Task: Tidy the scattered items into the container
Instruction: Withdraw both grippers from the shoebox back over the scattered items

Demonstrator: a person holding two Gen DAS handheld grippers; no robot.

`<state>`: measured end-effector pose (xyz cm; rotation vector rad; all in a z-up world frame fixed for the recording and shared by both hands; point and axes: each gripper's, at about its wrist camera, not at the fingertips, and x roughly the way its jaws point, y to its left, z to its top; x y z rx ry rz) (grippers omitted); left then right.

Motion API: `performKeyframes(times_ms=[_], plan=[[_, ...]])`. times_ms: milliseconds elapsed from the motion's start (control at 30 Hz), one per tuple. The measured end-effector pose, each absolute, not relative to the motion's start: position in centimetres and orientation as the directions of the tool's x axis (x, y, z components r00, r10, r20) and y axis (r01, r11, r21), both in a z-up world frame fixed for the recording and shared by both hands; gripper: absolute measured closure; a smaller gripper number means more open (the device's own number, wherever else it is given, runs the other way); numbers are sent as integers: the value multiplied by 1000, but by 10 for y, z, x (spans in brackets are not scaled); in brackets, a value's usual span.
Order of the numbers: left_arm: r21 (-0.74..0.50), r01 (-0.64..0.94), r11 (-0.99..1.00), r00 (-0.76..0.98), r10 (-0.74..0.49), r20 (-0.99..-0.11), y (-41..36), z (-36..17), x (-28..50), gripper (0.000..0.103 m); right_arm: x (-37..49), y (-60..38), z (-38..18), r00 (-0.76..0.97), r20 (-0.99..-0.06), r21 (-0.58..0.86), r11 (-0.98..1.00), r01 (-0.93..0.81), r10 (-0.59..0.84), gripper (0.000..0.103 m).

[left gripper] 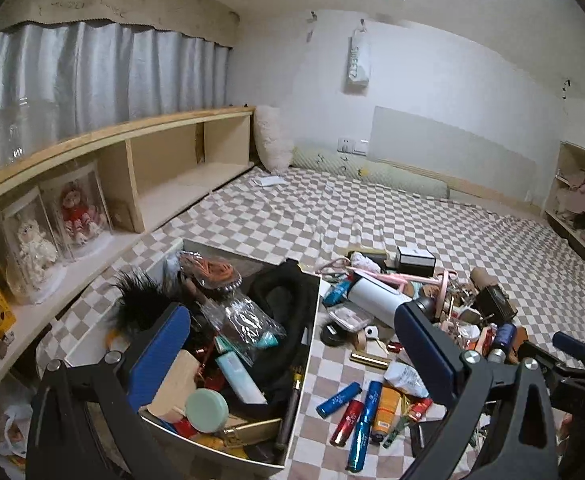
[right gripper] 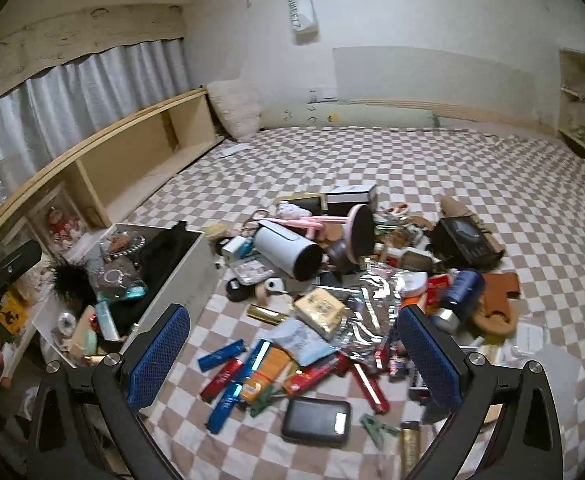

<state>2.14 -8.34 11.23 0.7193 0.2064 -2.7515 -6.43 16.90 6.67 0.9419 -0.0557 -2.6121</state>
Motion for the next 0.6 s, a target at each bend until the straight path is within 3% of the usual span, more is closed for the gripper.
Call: performKeyframes(times_ms=[267, 600], plan=[[-38, 263, -964, -827, -205, -523, -69, 94, 19, 0, -56, 198, 59, -701, -624, 184, -937, 298, -346, 0], [4, 154, -988, -836, -132, -532, -37, 77, 18, 0, -48, 235, 50, -759, -524, 210, -922, 324, -386, 0]])
